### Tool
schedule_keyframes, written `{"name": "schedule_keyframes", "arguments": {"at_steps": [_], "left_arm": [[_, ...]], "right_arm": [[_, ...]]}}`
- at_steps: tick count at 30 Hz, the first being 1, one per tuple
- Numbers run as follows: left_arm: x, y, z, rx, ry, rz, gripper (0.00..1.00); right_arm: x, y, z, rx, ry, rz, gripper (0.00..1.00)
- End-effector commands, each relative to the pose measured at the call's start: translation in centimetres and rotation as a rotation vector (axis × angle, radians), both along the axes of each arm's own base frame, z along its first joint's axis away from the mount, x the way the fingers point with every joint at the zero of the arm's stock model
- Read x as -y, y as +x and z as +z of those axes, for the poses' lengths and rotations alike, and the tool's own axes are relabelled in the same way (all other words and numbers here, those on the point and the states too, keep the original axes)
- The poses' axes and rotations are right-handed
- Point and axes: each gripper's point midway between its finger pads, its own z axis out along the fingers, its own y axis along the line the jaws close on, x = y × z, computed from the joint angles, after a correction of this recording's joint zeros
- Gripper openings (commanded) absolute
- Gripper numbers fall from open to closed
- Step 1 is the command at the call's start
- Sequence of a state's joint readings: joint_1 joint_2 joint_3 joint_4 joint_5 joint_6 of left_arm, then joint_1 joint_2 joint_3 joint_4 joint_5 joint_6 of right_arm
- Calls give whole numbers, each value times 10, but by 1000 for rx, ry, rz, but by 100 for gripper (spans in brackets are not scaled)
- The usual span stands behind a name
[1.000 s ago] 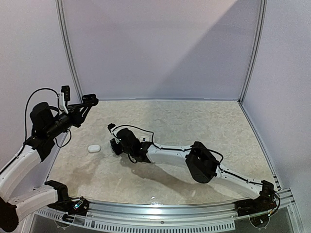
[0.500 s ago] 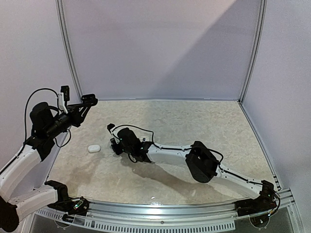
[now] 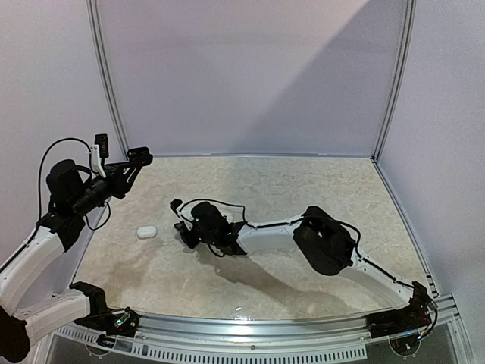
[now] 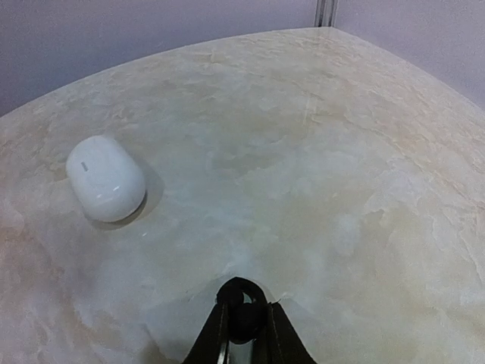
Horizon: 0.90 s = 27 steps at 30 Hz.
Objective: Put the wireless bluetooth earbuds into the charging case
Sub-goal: Pick up the left earbud from the corner of the board, then place the left earbud at the center of the board.
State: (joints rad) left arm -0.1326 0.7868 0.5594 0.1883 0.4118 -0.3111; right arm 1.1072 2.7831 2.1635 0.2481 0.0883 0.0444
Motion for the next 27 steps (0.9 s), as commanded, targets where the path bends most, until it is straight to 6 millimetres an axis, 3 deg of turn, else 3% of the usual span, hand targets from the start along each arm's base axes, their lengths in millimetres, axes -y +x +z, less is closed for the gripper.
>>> {"name": "schedule_keyframes", "arguments": {"at_steps": [1,3,4,5,6,8,12,20,27], "left_arm": [[-1,0,-1,6,8,-9,0],[1,-1,0,18,16,-21,0],[2,-1,0,18,20,-26,0],[2,-1,0,20,22,-29,0],[3,-1,0,22,22,-31,0],[4,-1,0,24,23,-38,0],[5,-1,1,31,22,-50,0],[7,-1,1,33,18,-60,0],[9,0,-1,26,16,-69,0]], "right_arm": [[11,-39,27,-20,-6,99,4],[25,-54,42,-38,-2,134,3],[35,-61,36,-52,-25,138,3],[44,-66,42,-55,-33,140,3],[55,-73,31,-74,-66,144,3],[70,-83,39,-87,-83,152,3],[100,-105,33,-127,-158,156,3],[180,-137,14,-212,-319,71,4],[209,-160,12,-268,-373,41,7]]}}
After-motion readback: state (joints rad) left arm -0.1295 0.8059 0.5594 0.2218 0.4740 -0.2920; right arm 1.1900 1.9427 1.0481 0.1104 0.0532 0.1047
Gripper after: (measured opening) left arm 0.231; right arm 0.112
